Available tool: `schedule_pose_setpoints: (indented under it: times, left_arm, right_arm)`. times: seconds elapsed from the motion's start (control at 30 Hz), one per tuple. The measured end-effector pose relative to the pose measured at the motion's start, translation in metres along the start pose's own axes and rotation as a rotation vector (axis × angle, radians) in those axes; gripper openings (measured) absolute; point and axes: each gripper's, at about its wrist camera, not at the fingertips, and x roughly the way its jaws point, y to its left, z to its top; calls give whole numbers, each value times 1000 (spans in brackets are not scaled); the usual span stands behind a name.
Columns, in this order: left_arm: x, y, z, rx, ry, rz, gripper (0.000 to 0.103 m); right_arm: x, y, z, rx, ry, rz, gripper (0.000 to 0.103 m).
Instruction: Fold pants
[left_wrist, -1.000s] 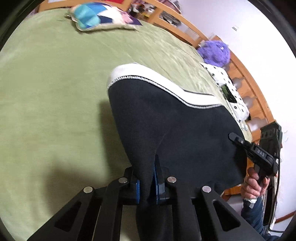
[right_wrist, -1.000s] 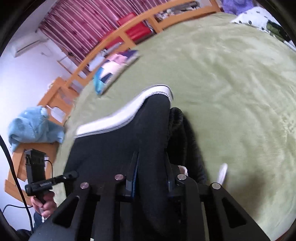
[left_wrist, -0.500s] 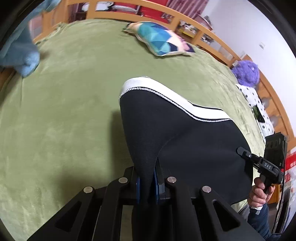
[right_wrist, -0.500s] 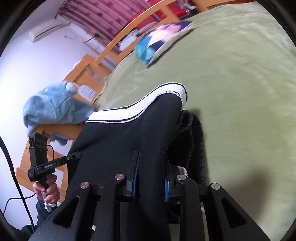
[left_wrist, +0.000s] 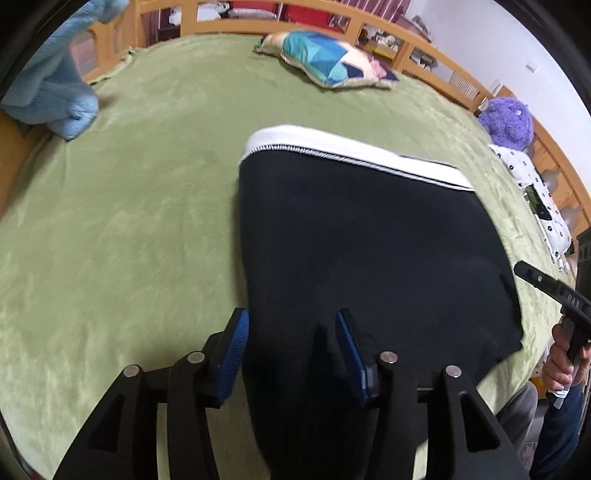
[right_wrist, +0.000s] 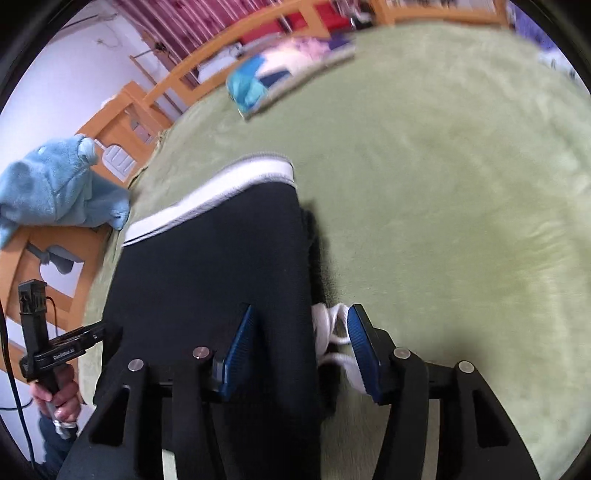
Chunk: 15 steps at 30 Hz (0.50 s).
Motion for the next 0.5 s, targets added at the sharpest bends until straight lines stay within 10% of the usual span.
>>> schedule_pose_setpoints:
  times: [0.5]
  left_arm:
    - [-4,1,-81,-12,62,-32,61]
  right_arm:
    - [3,8,-74,-82,132,-67,51]
